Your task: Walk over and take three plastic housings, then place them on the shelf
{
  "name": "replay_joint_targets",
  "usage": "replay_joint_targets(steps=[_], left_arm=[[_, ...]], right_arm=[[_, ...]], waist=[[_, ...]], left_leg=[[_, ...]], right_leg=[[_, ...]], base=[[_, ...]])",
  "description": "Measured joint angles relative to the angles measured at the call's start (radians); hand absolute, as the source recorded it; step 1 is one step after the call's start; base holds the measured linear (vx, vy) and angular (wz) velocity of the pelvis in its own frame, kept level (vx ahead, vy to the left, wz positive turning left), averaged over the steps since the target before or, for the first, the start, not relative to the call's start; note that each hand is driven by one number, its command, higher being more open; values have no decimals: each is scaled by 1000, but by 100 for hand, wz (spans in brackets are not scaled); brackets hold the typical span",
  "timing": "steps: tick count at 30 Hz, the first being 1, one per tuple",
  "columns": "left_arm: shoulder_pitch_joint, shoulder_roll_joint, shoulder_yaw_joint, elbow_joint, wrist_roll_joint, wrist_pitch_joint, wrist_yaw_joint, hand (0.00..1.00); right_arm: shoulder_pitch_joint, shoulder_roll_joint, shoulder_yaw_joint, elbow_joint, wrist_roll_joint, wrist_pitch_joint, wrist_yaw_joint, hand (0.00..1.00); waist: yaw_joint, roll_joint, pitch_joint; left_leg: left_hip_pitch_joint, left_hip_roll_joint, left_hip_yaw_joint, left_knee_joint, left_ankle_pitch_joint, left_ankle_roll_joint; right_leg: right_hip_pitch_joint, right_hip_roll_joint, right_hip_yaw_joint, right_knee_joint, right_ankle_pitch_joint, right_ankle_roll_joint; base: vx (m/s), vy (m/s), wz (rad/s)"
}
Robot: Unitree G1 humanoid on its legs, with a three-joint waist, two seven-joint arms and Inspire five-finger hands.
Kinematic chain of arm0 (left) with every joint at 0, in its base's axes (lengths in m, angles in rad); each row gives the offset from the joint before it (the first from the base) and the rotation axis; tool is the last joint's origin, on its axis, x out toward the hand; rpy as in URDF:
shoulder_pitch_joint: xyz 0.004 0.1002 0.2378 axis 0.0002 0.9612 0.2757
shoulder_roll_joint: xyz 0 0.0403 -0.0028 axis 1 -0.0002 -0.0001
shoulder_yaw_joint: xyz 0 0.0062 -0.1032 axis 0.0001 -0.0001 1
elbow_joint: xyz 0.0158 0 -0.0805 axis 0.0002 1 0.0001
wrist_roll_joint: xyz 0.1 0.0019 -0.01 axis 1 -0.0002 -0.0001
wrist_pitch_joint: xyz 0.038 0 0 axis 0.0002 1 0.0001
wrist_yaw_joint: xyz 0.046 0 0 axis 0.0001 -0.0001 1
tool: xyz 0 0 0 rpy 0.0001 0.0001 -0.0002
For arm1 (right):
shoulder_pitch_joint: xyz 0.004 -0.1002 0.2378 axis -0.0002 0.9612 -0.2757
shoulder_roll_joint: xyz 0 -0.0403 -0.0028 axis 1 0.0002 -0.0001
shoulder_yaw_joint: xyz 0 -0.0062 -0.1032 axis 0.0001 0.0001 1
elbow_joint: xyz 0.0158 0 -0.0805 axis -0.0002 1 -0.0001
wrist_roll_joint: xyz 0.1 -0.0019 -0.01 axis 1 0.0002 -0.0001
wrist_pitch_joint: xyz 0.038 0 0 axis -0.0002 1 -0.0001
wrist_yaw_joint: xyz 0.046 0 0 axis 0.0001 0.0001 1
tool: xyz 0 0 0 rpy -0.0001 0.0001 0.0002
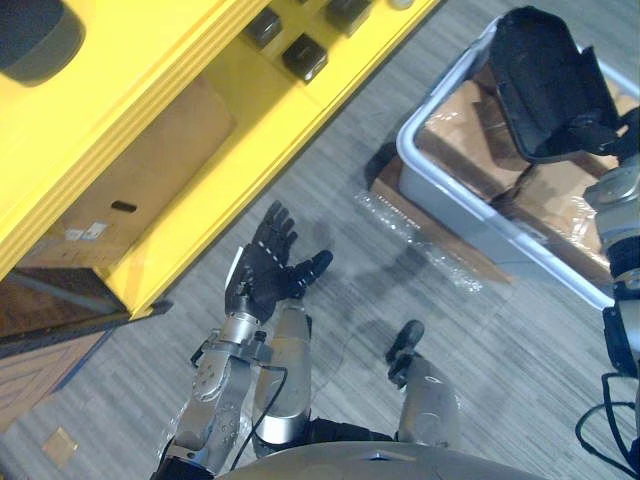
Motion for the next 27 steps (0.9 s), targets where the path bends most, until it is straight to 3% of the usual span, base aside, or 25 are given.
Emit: replay_joint_targets(steps=[5,12,18,22,27], left_arm=[[-128,20,-1,26,-158,191,-47,100],[-455,31,1,344,-399,343,-55,100],[-550,24,4,400,-552,335,-118,100],[-581,-13,-1,409,-553,298,-165,100],[-594,-36,-20,452,-551,256,-162,100]], right_arm=[[73,59,-50,-162,-108,-56,-59,0],[191,217,-56,-260,-229,-144,-72,0],[292,294,-60,-363,-298,-252,-102,0],[329,330,-54,-373,-315,-301,-108,0],[346,349,-2,-395,-314,-346,-94,0]], waist=[[-31,-43,-18],[-85,-112,-80],[-135,-120,-132],[-143,-120,-175],[-157,-117,-221]], left_leg=[[103,15,55,-82,25,-6],[181,25,128,-131,34,-7],[222,24,184,-169,40,-2],[254,24,212,-192,41,-4],[287,23,226,-208,41,-4]], right_leg=[[39,9,37,-19,3,-4],[72,23,97,-81,41,-2],[83,29,141,-140,80,3],[95,32,162,-159,89,3],[116,33,171,-174,95,4]], base=[[2,-39,-21],[3,-2,-27],[-4,23,-25],[2,8,-18],[4,3,-7]])
